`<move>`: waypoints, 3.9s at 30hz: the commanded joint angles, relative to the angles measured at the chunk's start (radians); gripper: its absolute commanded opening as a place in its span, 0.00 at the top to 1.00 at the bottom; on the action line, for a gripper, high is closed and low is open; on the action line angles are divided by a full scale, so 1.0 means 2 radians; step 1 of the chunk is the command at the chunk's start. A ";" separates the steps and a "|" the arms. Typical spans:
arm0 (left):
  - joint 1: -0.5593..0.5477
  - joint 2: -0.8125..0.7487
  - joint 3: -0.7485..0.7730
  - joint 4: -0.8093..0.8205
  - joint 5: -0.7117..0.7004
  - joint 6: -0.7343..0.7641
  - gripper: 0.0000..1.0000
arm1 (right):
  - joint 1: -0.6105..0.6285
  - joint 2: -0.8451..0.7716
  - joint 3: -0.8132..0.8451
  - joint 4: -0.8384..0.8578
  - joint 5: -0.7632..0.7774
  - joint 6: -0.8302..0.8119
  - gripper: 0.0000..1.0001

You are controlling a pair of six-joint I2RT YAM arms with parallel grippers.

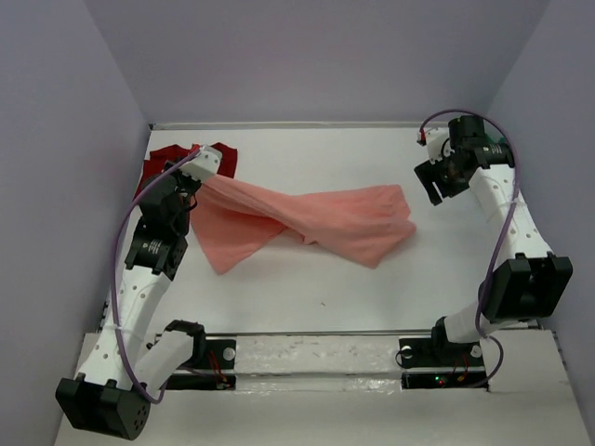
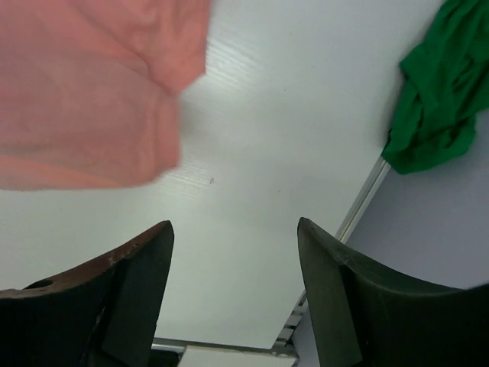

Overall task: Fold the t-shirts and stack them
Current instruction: Flatten the tshirt out

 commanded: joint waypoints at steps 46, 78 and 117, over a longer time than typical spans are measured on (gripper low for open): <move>0.062 -0.018 -0.111 -0.014 0.073 -0.079 1.00 | 0.506 0.105 -0.202 0.080 -0.093 0.051 0.52; 0.065 -0.009 -0.112 -0.018 0.089 -0.076 1.00 | 0.533 0.147 -0.146 0.049 -0.078 0.041 0.58; 0.065 0.014 -0.119 -0.024 0.102 -0.067 1.00 | 0.533 0.222 -0.179 0.169 -0.025 0.013 1.00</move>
